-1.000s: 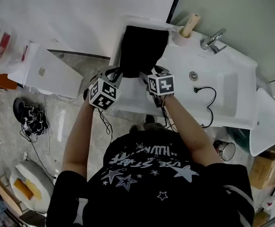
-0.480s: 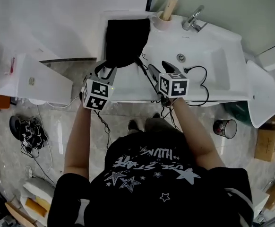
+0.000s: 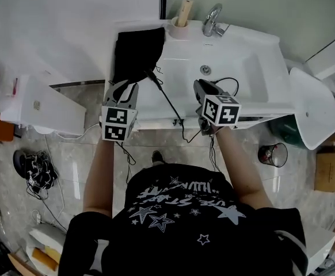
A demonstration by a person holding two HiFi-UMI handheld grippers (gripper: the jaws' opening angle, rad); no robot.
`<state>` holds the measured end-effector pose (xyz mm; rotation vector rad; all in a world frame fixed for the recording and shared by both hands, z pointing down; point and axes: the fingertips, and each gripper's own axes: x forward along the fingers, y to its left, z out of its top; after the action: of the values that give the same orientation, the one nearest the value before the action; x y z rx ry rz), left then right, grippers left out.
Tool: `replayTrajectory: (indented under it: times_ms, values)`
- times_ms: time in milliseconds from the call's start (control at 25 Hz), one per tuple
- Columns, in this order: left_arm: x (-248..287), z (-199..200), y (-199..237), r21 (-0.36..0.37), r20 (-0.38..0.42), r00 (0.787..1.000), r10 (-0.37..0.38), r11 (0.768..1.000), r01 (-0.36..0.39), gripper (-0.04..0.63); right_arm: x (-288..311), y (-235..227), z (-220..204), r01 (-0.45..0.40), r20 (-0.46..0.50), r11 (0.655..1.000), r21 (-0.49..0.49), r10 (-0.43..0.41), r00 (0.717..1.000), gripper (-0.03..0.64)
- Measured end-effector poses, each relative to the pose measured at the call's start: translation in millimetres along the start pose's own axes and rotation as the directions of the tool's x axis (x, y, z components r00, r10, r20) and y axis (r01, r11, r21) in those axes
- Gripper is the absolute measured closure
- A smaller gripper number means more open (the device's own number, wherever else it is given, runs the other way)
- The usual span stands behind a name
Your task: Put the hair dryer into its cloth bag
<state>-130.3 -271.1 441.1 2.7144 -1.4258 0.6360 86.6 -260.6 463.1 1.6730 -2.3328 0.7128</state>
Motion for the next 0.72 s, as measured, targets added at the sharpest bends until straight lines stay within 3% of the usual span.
replayTrajectory:
  times_ms: [160,440,720]
  values:
    - [-6.1,15.4,-37.1,-0.028,0.018,0.999,0.027,0.999,-0.026,0.583,-37.1,-22.0,-6.3,-0.004,-0.02,1.0,0.005,0.004,1.0,0.608]
    - [-20.0,30.8,-120.0,-0.073,0.04,0.999,-0.003,0.997,0.006,0.584,-105.5,-57.5,-8.2,-0.014,0.075,1.0,-0.019,0.015,0.997,0.611]
    - [-41.2,24.6,-184.6,-0.099,0.03,1.0,0.006,0.995,-0.003,0.584,-157.1,-78.9,-26.6,-0.034,0.073,0.996,-0.08,0.04,0.997,0.611]
